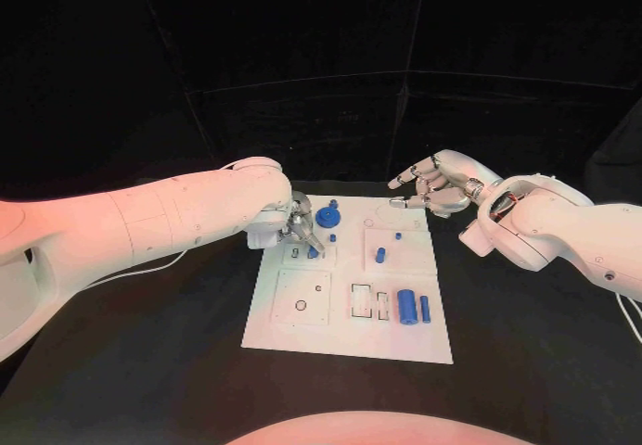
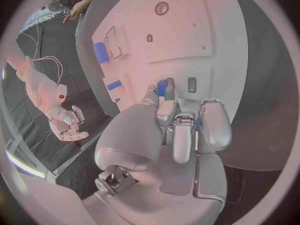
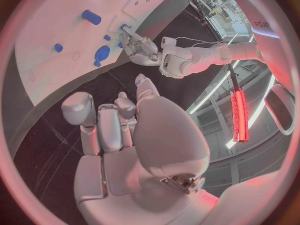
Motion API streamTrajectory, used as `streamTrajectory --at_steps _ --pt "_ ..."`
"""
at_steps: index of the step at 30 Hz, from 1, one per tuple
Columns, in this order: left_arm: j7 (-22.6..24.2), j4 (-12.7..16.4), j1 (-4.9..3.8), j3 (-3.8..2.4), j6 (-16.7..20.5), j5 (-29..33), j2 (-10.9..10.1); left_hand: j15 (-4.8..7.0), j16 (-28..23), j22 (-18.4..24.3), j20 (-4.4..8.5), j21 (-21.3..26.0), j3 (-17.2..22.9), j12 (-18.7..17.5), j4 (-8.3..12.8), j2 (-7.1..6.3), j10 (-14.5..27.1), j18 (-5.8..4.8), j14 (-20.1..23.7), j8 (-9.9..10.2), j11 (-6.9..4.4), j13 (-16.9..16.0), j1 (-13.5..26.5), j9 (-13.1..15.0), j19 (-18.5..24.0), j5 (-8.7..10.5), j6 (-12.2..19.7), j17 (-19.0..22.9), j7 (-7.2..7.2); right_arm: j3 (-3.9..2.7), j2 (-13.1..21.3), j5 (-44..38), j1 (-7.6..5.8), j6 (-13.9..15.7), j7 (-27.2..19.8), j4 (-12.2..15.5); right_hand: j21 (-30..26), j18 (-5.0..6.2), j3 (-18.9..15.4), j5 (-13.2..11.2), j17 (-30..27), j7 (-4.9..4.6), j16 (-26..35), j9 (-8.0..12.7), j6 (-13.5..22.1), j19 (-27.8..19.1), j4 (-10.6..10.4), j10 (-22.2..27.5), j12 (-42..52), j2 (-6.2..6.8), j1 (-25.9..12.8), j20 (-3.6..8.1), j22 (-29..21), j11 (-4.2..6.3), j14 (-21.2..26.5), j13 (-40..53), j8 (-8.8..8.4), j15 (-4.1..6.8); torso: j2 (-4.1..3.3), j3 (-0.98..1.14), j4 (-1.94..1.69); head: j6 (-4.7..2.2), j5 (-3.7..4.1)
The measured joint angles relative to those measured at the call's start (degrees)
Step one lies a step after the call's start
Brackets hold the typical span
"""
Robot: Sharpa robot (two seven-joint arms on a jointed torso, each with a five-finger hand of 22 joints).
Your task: Assemble the parts on the task board
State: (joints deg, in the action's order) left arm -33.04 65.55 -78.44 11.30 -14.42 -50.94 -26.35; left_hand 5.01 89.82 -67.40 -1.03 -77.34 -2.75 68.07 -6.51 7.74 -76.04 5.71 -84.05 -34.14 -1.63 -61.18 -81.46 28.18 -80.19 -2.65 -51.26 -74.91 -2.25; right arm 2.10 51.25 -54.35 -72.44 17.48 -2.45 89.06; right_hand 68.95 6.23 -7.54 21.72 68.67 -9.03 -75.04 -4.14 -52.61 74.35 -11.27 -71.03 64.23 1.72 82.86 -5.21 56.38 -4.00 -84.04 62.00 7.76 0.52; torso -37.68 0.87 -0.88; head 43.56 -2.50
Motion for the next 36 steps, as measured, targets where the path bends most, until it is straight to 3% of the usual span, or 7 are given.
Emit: streamTrajectory --at_steps 5,9,10,11,12,15,36 --pt "0.8 0.6 0.14 0.07 0.8 1.1 -1.2 0.00 0.0 -0.2 -0.19 -0.1 3.5 -0.2 -3.5 -0.96 -0.1 -0.89 0.0 0.2 -0.12 0.3 0.3 0.4 0.2 -0.22 0.1 0.0 -0.15 0.00 0.0 -0.2 0.00 -0.1 0.1 -0.2 0.0 0.00 0.0 0.0 0.0 0.00 0.0 0.0 0.0 0.0 0.0 0.0 0.0 0.00 0.0 0.00 0.0 0.00 0.0 0.0 0.00 0.00 0.00 0.00 -0.06 0.21 -0.03" --pt "1.3 1.3 0.14 0.07 1.6 2.0 -2.0 0.00 0.0 -0.4 -0.19 -0.1 9.4 -0.4 -2.8 -3.85 -0.2 -0.89 0.0 0.2 -0.14 0.2 3.2 0.8 0.2 -0.23 0.1 0.0 -0.33 0.00 -0.1 -0.3 0.00 -0.3 0.2 -0.3 0.0 0.00 0.0 0.0 0.0 0.00 0.0 0.0 0.0 0.0 0.0 0.0 0.0 0.00 0.0 0.00 0.0 0.00 0.0 0.0 0.00 0.00 0.00 -0.01 -0.13 0.34 -0.07" --pt "1.4 1.6 0.14 0.07 1.9 2.1 -2.2 0.00 0.0 -0.5 -0.19 -0.1 12.6 -0.4 -2.7 -5.17 -0.4 -0.89 0.0 0.2 -0.11 0.2 5.0 1.5 0.2 -0.25 0.1 0.0 -0.33 0.00 -0.1 -0.3 0.00 -0.3 0.2 -0.3 0.0 0.00 0.0 0.0 0.0 0.00 0.0 0.0 0.0 0.0 0.0 0.0 0.0 0.00 0.0 0.00 0.0 0.01 0.0 0.0 0.00 0.00 0.00 -0.01 -0.13 0.41 -0.12" --pt "1.5 1.8 0.14 0.07 2.1 2.3 -2.5 0.00 0.0 -0.6 -0.19 -0.1 16.9 -0.4 -0.1 -6.11 -0.4 -0.89 0.0 0.3 -0.02 0.2 6.5 1.5 0.2 -0.25 0.1 0.0 -0.34 0.00 -0.1 -0.3 0.00 -0.3 0.2 -0.3 0.0 0.00 0.0 0.0 0.0 0.00 0.0 0.0 0.0 0.0 0.0 0.1 0.0 0.00 0.0 0.00 -0.1 0.13 0.0 0.0 0.00 0.00 0.01 -0.01 -0.13 0.47 -0.14" --pt "1.6 2.1 0.14 0.07 2.4 2.5 -2.7 0.00 0.0 -0.7 -0.19 -0.1 18.6 -0.4 -1.2 -7.17 -0.6 -0.89 0.0 0.1 0.11 0.2 8.1 2.0 0.2 -0.25 0.1 0.0 -0.34 0.00 -0.1 -0.4 0.00 -0.4 0.3 -0.3 0.0 0.00 0.0 0.0 -0.1 0.00 0.0 0.0 0.0 0.0 0.0 0.2 0.0 0.00 0.0 0.00 -0.1 0.22 0.0 -0.1 0.00 0.00 0.01 -0.01 -0.13 0.50 -0.18" --pt "1.8 2.8 0.14 0.07 3.5 2.9 -3.5 0.00 0.0 -1.4 -0.22 -0.6 25.9 0.1 1.0 -9.06 -1.0 -0.89 0.0 -0.8 -0.10 -0.2 11.3 2.9 0.2 -0.25 0.1 0.0 -0.34 0.00 -0.1 -0.6 0.00 -0.5 0.3 -0.4 0.0 0.00 0.0 0.0 -0.1 0.00 0.0 0.0 0.0 0.0 0.0 0.2 0.0 0.00 0.0 0.00 -0.1 0.21 0.0 -0.1 0.00 0.00 0.03 -0.01 -0.13 0.58 -0.29" --pt "2.0 5.6 1.04 0.16 10.6 1.7 -5.1 0.00 0.0 -2.3 -0.41 -1.0 29.6 0.5 1.4 -10.67 -1.4 -0.88 0.0 -1.6 -0.10 -0.8 13.4 4.0 0.0 -0.20 0.2 0.0 -0.45 0.00 -0.1 -1.5 0.00 -0.9 0.6 -0.4 0.0 0.00 0.0 -0.4 -0.1 0.00 0.2 0.0 0.0 0.0 0.0 0.2 0.0 0.00 0.0 0.00 -0.2 0.21 0.0 -0.2 0.00 0.00 0.02 0.02 -0.06 0.83 -0.97"
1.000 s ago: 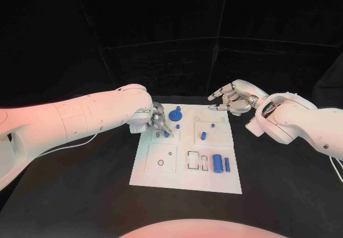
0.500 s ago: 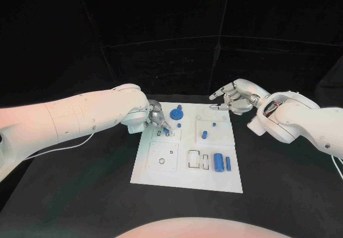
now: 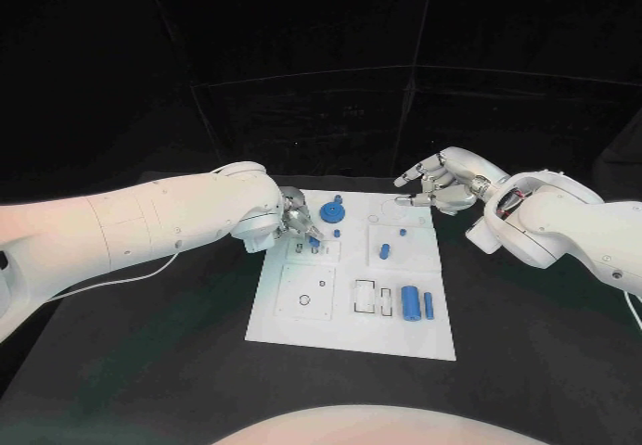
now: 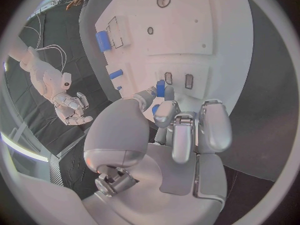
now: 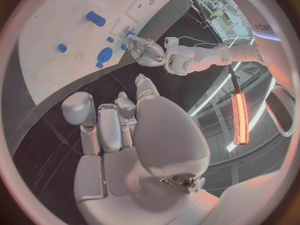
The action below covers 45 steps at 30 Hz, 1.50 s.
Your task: Assemble the parts on the task board
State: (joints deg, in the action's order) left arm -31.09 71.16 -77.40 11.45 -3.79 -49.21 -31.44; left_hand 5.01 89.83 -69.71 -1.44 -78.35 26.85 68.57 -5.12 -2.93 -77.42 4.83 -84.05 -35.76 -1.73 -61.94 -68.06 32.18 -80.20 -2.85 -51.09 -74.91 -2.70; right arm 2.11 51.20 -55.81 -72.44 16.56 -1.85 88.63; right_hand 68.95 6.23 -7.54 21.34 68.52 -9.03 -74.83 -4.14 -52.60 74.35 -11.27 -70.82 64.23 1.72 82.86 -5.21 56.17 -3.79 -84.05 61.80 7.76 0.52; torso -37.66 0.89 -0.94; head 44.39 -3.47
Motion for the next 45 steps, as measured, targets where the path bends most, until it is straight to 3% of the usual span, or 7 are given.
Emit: streamTrajectory --at_steps 3,12,45 --pt "0.0 0.0 0.30 0.00 0.4 -0.8 0.1 0.00 0.0 0.0 0.00 0.0 0.3 0.0 0.0 -0.13 0.0 0.00 0.0 0.0 0.00 0.0 0.1 0.0 0.0 0.02 0.0 0.0 0.00 0.00 0.0 0.0 0.00 0.0 0.0 0.0 -0.4 0.00 -0.2 -1.4 0.0 0.19 0.0 0.0 0.2 0.0 -0.2 0.0 0.0 0.00 0.0 0.00 -0.1 0.00 0.0 0.0 0.36 0.00 0.00 -0.01 0.03 0.01 -0.03" --pt "-0.1 -0.1 0.86 0.02 0.6 -3.1 0.2 0.00 0.0 0.0 0.00 0.0 0.9 0.0 0.6 -0.42 0.0 0.00 0.0 0.0 0.01 0.0 0.4 0.1 0.0 0.08 0.1 0.0 -0.10 0.00 0.0 -0.1 0.00 0.0 0.0 0.0 -0.4 -0.01 -0.2 -1.5 0.0 0.19 0.0 0.0 0.2 0.0 -0.2 0.0 0.0 0.00 0.0 0.00 -0.1 0.00 0.0 0.0 0.38 0.00 -0.04 -0.01 0.09 0.09 -0.12" --pt "-0.9 0.1 0.89 -0.09 -2.6 -4.9 0.5 0.00 0.0 0.1 0.00 0.0 1.0 0.0 0.7 -0.37 0.0 0.00 0.0 -0.2 0.02 0.2 0.4 0.2 0.0 0.19 0.0 0.0 -0.16 0.00 -0.1 -0.2 0.00 -0.1 0.0 -0.2 -0.4 -0.01 -0.3 -1.7 0.0 0.19 0.0 0.0 0.2 0.0 0.0 0.0 0.0 0.00 0.0 0.00 -0.1 -0.01 0.0 0.0 0.38 0.00 -0.08 -0.04 0.10 0.45 -0.63"
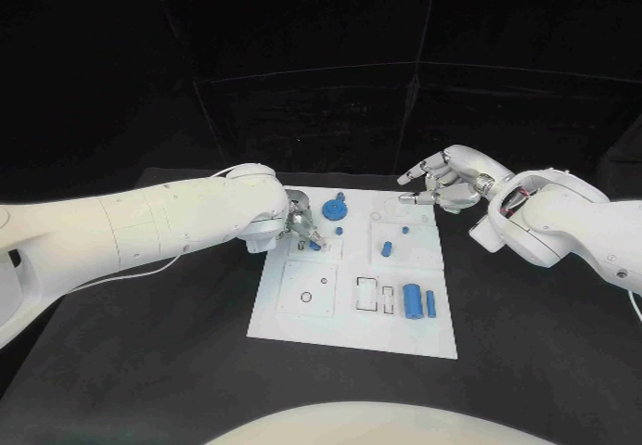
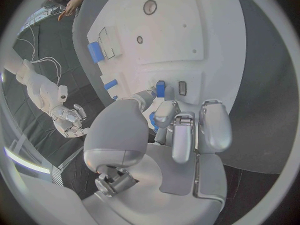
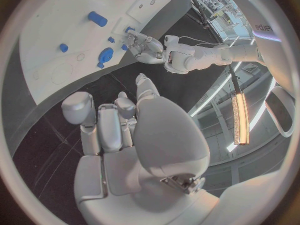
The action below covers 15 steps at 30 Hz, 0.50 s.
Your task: Assemble the parts on the task board
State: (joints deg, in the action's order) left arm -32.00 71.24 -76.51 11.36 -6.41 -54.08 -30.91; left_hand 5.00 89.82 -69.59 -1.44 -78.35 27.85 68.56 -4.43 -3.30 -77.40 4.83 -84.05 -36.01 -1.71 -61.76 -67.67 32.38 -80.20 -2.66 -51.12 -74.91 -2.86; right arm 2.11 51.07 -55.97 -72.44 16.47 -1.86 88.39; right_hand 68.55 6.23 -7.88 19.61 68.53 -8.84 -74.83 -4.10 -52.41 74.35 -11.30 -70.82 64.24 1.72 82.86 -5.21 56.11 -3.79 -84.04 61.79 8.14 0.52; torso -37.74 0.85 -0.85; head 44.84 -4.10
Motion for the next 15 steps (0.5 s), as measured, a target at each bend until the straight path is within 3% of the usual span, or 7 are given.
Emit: streamTrajectory --at_steps 12,15 --pt "-0.7 -0.7 -0.12 -0.02 -0.6 -0.2 0.9 0.00 0.0 0.0 0.00 0.0 0.7 0.0 -0.5 0.61 0.0 0.00 0.0 -0.2 0.02 0.0 0.8 0.3 0.0 0.00 -0.1 0.0 -0.11 0.00 -0.3 0.0 0.00 0.0 0.0 -0.3 0.0 0.00 0.0 0.0 0.0 0.00 0.0 0.0 0.0 0.0 0.0 0.0 0.0 -0.24 -0.2 0.00 -0.1 0.00 0.0 0.0 0.00 0.00 -0.03 0.00 0.01 0.13 -0.09" --pt "-0.8 -1.0 -0.15 0.00 -0.9 -0.2 1.1 0.00 0.0 0.0 0.00 0.0 1.8 0.0 0.4 0.23 0.0 0.00 0.0 -0.2 0.03 0.0 1.5 0.5 0.0 0.00 -0.1 0.0 -0.10 0.00 -0.4 0.0 0.00 -0.1 0.0 -0.3 0.0 -0.01 0.0 0.0 0.0 0.00 0.0 0.0 0.0 0.0 0.0 0.0 0.0 -0.24 -0.2 0.00 -0.1 0.00 0.0 0.0 0.00 0.00 -0.03 -0.01 0.01 0.22 -0.10"
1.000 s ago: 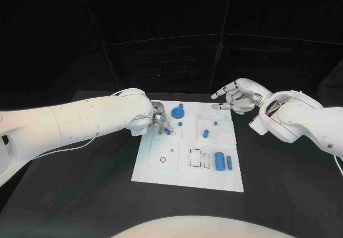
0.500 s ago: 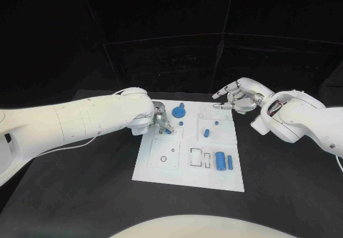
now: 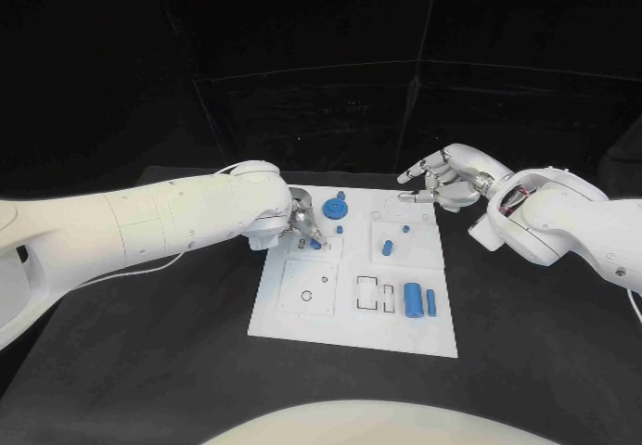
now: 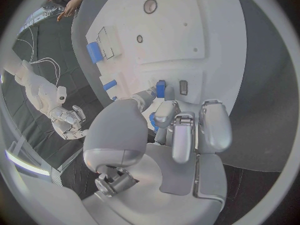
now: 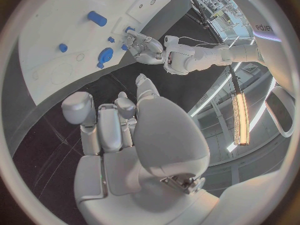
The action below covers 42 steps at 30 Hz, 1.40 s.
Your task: Assemble the parts on the task board
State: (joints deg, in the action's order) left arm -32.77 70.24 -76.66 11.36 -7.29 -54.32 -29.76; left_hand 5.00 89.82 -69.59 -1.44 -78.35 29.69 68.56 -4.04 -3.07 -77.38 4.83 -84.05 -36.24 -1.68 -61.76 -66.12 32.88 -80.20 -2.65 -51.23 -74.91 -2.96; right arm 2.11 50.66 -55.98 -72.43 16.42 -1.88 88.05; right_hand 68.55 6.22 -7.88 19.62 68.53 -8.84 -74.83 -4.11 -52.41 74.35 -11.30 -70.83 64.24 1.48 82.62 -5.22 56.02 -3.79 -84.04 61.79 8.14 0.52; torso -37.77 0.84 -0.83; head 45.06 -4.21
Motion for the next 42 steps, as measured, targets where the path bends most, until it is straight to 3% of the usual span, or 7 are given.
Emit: streamTrajectory --at_steps 6,10,19,31,36,42 --pt "-0.2 -0.5 0.09 0.20 -0.5 0.0 0.7 0.00 0.0 -0.6 0.24 0.0 3.8 0.3 3.1 -0.96 -0.3 0.00 0.0 -0.9 -0.17 -0.2 4.6 0.7 -0.2 0.02 -1.0 0.0 0.64 0.00 -0.1 0.0 0.00 0.0 0.0 -0.1 0.0 0.00 0.0 0.0 0.0 0.00 0.0 0.0 0.0 0.0 0.0 0.0 0.0 0.00 0.0 0.00 0.0 0.00 0.0 0.0 0.00 0.00 0.00 0.00 0.02 0.10 -0.05" --pt "-0.3 -0.7 0.13 0.25 -0.8 -0.1 0.8 0.00 0.0 -0.9 0.40 -0.3 3.0 0.3 2.3 -1.68 -0.5 0.00 0.0 -1.3 -0.39 0.0 6.0 1.0 -0.4 0.01 -1.6 0.0 1.26 0.00 -0.2 0.0 0.00 -0.1 0.0 -0.2 0.0 0.00 0.0 0.0 0.0 0.00 0.0 0.0 0.0 0.0 0.0 0.0 0.0 0.00 0.0 0.00 0.0 0.00 0.0 0.0 0.00 0.00 0.00 0.00 0.07 0.15 -0.01" --pt "-0.4 -1.0 0.25 0.34 -1.6 -0.1 1.0 0.00 0.0 -1.1 0.49 -0.3 0.2 0.3 0.8 -1.81 -0.6 0.00 0.0 -1.3 -0.49 0.7 8.3 1.4 -0.5 -0.04 -2.3 0.0 1.54 0.00 -0.2 0.0 0.00 -0.1 -0.1 -0.3 -0.2 0.00 0.0 0.0 -0.2 0.00 0.3 0.0 0.0 0.0 0.0 0.0 -0.2 0.00 0.0 0.00 -0.5 0.00 0.0 -0.4 0.00 0.00 0.02 0.02 0.07 0.25 0.18" --pt "-0.4 -1.4 0.35 0.40 -1.7 0.0 1.1 0.42 0.0 -1.2 0.67 -0.3 -7.7 0.6 -2.7 -2.45 -0.8 0.00 0.0 -2.0 -0.61 -0.2 11.5 2.3 -0.7 -0.05 -3.1 0.0 1.64 0.01 -0.5 0.0 0.00 0.0 -0.1 -0.4 -0.5 0.00 0.0 0.0 -0.2 0.00 0.3 0.0 0.0 0.0 0.0 0.0 -0.5 0.00 0.0 0.00 -0.6 0.00 0.0 -0.6 0.00 0.00 0.03 0.02 -0.01 0.31 0.19" --pt "-0.4 -1.0 0.38 0.40 -1.0 0.0 0.4 0.42 0.0 -1.3 0.67 -0.3 -13.4 0.9 -4.8 -4.51 -0.7 0.00 0.0 -2.0 -0.59 -0.4 14.0 2.6 -0.7 -0.05 -3.0 0.0 1.63 0.01 -0.5 0.0 0.00 0.0 -0.1 -0.5 -0.5 0.00 0.0 0.0 -0.2 0.00 0.5 0.0 0.0 0.0 0.0 0.0 -0.5 0.00 0.0 0.00 -0.7 0.00 0.0 -0.6 0.00 0.00 0.06 0.01 -0.02 0.21 0.30" --pt "0.1 0.6 0.35 0.23 0.9 0.0 -1.8 0.82 0.0 -0.9 0.86 -0.3 -18.1 0.9 -6.7 -5.09 -0.7 0.00 0.0 -2.0 -0.98 -0.3 14.2 2.9 -0.9 -0.05 -3.0 0.0 1.63 0.01 -0.4 0.0 0.00 0.0 -0.1 -0.7 -0.5 0.00 0.0 0.0 -0.2 0.00 0.5 0.0 0.0 0.0 0.0 0.1 -0.5 0.00 0.0 0.00 -0.8 0.08 0.0 -0.7 0.00 0.00 0.10 -0.01 -0.03 -0.01 0.46"
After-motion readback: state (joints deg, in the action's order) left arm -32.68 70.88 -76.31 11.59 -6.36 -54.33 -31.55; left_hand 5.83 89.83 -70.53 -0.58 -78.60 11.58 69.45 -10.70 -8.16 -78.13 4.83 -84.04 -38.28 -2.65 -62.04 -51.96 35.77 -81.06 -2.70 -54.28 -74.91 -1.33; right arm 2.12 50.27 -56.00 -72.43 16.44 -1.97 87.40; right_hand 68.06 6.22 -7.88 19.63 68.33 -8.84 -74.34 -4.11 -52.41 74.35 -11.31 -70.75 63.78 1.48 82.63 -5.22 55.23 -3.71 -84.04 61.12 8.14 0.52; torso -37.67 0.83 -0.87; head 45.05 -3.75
